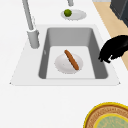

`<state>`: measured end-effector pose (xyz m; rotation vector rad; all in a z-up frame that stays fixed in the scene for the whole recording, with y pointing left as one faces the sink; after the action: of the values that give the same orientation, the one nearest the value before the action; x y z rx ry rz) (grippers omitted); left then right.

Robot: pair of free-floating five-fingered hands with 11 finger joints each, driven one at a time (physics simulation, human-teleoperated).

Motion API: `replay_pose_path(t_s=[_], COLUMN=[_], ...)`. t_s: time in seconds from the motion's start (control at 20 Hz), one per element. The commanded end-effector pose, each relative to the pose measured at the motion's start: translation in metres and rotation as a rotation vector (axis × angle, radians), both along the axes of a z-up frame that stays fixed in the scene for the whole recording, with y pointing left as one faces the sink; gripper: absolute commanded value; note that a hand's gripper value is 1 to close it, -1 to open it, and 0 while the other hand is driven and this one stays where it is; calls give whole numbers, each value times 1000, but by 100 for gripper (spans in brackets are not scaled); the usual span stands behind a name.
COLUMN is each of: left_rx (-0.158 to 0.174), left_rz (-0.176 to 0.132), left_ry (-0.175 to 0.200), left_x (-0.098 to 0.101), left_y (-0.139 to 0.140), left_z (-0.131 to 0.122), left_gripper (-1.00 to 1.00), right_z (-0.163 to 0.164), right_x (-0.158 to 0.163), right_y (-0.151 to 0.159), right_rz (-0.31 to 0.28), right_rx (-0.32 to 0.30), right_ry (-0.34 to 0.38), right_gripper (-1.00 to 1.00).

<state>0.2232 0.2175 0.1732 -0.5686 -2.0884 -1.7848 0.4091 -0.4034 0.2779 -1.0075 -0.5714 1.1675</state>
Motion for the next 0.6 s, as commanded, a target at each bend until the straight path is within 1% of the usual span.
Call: replay_pose_path(t_s=[0.0,0.2,0.3,0.4,0.45,0.5,0.55], left_rx=[0,0,0,0,0,0,0], left_rz=[0,0,0,0,0,0,0], left_ry=[0,0,0,0,0,0,0], left_x=[0,0,0,0,0,0,0], left_y=[0,0,0,0,0,0,0], left_z=[0,0,0,0,0,0,0], left_gripper=[0,0,0,0,0,0,0], right_z=[16,21,19,21,18,16,16], right_x=[-2,-7,-11,-12,-13,-16,-19], right_y=[27,54,69,86,92,98,104], right_rz=[6,17,12,4,6,8,18], right_rx=[0,6,9,-2,12,27,11], right_ry=[11,13,13,8,26,19,31], right_gripper=[100,100,100,100,100,100,100])
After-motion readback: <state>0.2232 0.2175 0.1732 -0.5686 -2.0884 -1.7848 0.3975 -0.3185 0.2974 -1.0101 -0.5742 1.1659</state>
